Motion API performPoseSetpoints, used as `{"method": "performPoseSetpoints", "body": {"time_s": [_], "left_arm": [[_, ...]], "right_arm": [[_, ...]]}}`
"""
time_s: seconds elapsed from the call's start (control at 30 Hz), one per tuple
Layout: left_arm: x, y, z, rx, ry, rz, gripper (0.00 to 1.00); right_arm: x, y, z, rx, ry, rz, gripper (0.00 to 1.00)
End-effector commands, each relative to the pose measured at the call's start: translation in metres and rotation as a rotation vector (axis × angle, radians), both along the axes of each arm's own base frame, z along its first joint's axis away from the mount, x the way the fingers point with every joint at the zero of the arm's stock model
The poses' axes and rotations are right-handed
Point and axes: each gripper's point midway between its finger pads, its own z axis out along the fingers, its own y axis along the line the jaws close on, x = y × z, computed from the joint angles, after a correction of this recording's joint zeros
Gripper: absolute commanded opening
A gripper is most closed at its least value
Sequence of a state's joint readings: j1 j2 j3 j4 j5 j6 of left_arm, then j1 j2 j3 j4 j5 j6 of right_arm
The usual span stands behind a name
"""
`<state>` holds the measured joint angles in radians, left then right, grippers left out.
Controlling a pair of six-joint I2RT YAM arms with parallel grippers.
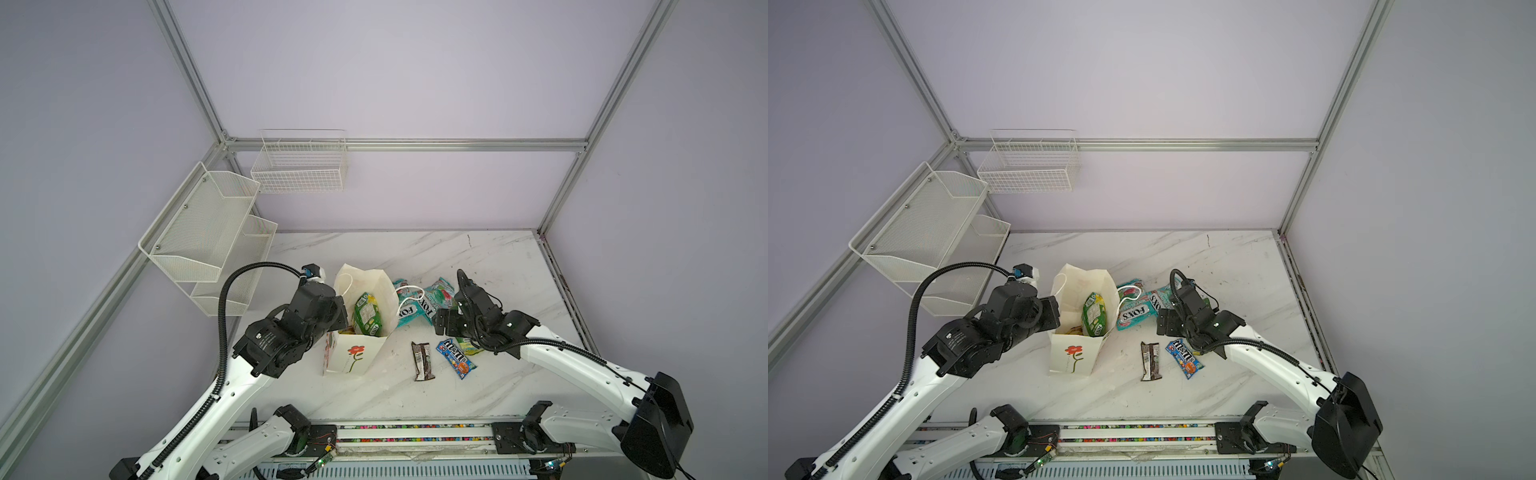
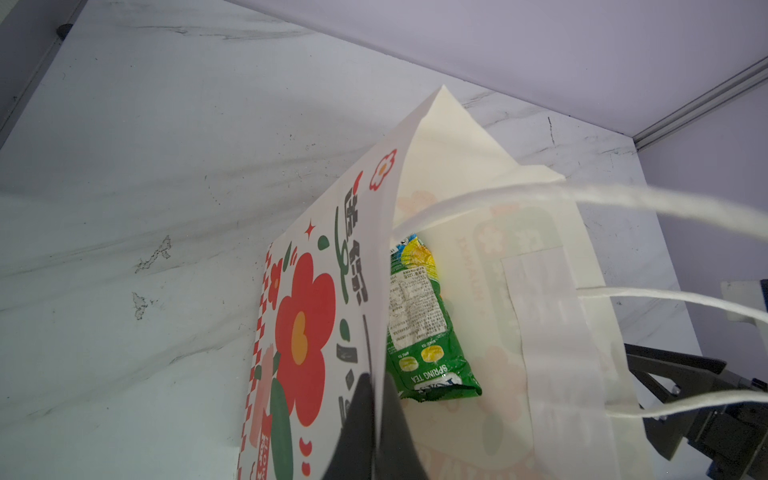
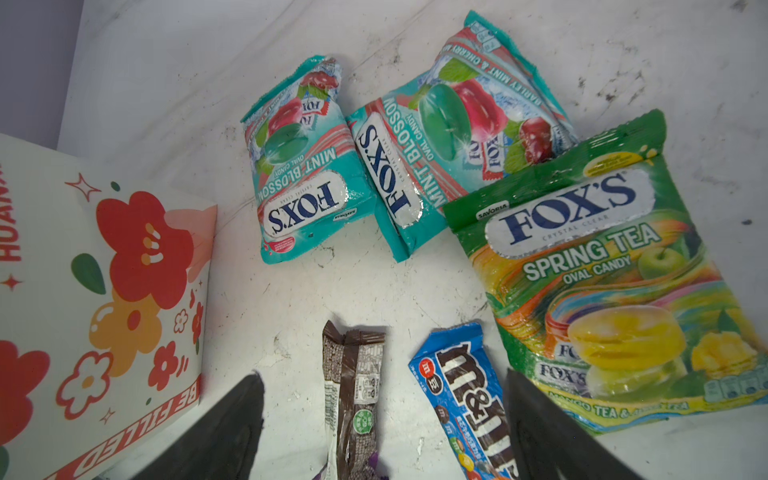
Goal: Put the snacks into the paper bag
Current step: 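Lower the right gripper over the brown chocolate bar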
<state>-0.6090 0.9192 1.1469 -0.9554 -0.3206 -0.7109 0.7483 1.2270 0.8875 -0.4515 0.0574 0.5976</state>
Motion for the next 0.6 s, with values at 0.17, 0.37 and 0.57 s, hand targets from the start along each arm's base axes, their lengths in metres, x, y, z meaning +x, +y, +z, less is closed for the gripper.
{"method": "performPoseSetpoints", "body": {"time_s": [0.17,0.37,0.57], "left_arm": [[0.006,-0.003,0.021,-0.035,-0.080,-0.007,0.00],[0.005,-0.003,0.021,-0.038,-0.083,-0.006,0.00],[0.004,-0.001,0.023,-0.043,-0.090,-0.002,0.00]], "right_arm": [[-0.015,0.026,-0.025,-0.038,0.048,0.068,0.86],[-0.025,0.043,-0.036,-0.067,0.064,0.105,0.83],[-0.031,0.054,-0.055,-0.110,0.094,0.114,0.80]]}}
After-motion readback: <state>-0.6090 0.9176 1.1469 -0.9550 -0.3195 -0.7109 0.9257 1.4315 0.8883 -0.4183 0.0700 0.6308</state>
